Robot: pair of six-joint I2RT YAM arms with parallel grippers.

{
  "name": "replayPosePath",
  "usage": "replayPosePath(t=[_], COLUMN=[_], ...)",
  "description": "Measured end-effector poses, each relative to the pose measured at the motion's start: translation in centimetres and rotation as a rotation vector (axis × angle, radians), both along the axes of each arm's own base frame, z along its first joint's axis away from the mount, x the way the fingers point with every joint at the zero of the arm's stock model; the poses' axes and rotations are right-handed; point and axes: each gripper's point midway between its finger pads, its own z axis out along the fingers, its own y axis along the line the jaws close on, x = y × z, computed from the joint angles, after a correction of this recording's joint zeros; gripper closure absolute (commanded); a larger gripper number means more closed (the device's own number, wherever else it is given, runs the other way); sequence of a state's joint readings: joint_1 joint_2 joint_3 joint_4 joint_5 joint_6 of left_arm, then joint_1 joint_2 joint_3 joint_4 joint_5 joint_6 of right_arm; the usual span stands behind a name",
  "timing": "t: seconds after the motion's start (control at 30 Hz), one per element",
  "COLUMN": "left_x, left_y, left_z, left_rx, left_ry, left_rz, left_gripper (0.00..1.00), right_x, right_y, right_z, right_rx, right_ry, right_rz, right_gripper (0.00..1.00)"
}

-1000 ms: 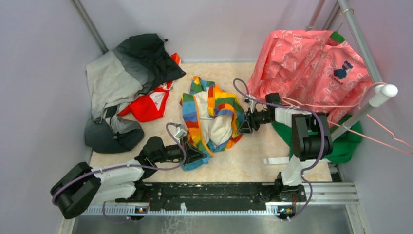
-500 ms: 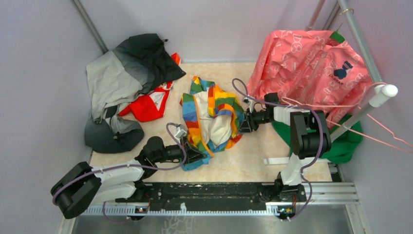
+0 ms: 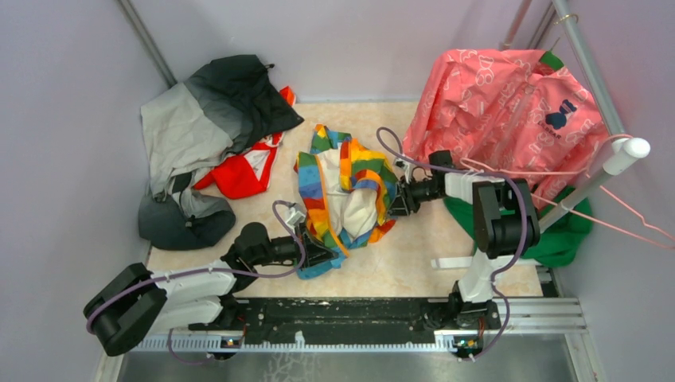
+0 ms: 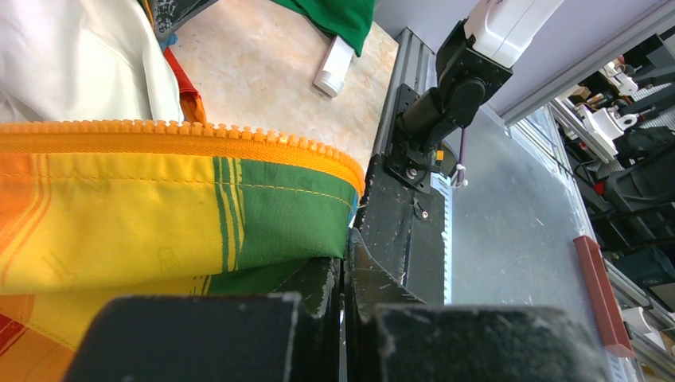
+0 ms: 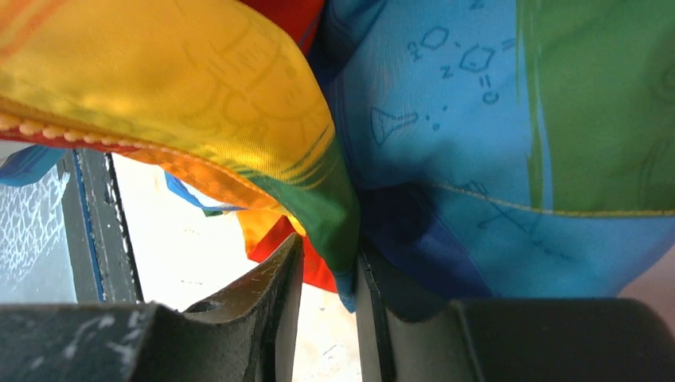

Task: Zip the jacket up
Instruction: Pick up the jacket from the center of the board.

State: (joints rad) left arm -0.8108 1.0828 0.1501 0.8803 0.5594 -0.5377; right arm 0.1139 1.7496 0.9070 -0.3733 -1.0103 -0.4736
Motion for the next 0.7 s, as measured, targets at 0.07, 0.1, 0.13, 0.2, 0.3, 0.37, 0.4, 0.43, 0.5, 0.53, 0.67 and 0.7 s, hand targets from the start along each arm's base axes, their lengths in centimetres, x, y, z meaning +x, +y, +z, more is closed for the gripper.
replayPosePath(t=[0.07, 0.1, 0.13, 0.2, 0.3, 0.37, 0.4, 0.43, 0.5, 0.53, 0.67, 0.7], left_x=[0.0, 0.0, 0.0, 0.0, 0.0, 0.0, 0.0, 0.0, 0.0, 0.0, 0.0, 0.0], left_y=[0.0, 0.0, 0.0, 0.0, 0.0, 0.0, 0.0, 0.0, 0.0, 0.0, -0.1, -0.2], left_z=[-0.1, -0.1, -0.1, -0.2, -0.2, -0.2, -0.2, -0.2, -0.2, -0.2, 0.0, 0.2], left_rx=[0.002, 0.002, 0.003, 0.004, 0.004, 0.004, 0.004, 0.004, 0.004, 0.005, 0.001, -0.001], left_ry=[0.002, 0.002, 0.003, 0.004, 0.004, 0.004, 0.004, 0.004, 0.004, 0.005, -0.002, -0.01], left_rz=[0.0, 0.0, -0.001, -0.001, -0.001, -0.001, -0.001, -0.001, -0.002, -0.002, -0.009, -0.011], left_gripper=[1.0, 1.0, 1.0, 1.0, 1.0, 1.0, 1.0, 1.0, 1.0, 1.0, 1.0, 1.0], right_x=[0.1, 0.1, 0.1, 0.0, 0.0, -0.2, -0.2, -0.2, -0.2, -0.3, -1.2, -1.5], right_y=[0.2, 0.3, 0.2, 0.3, 0.3, 0.3, 0.2, 0.2, 0.3, 0.4, 0.9, 1.1], right_z=[0.0, 0.0, -0.1, 0.0, 0.0, 0.0, 0.0, 0.0, 0.4, 0.6, 2.2, 2.7], right_rx=[-0.001, -0.001, -0.003, -0.004, -0.004, -0.005, -0.006, -0.006, -0.003, -0.003, 0.02, 0.028], right_ry=[0.0, 0.002, 0.003, 0.004, 0.002, 0.006, 0.009, 0.007, 0.001, -0.001, -0.02, -0.023], right_rz=[0.008, 0.011, 0.011, 0.014, 0.02, 0.023, 0.024, 0.026, 0.034, 0.04, 0.076, 0.089], right_gripper=[0.76, 0.81, 0.85, 0.94, 1.0, 1.0, 1.0, 1.0, 1.0, 1.0, 1.0, 1.0])
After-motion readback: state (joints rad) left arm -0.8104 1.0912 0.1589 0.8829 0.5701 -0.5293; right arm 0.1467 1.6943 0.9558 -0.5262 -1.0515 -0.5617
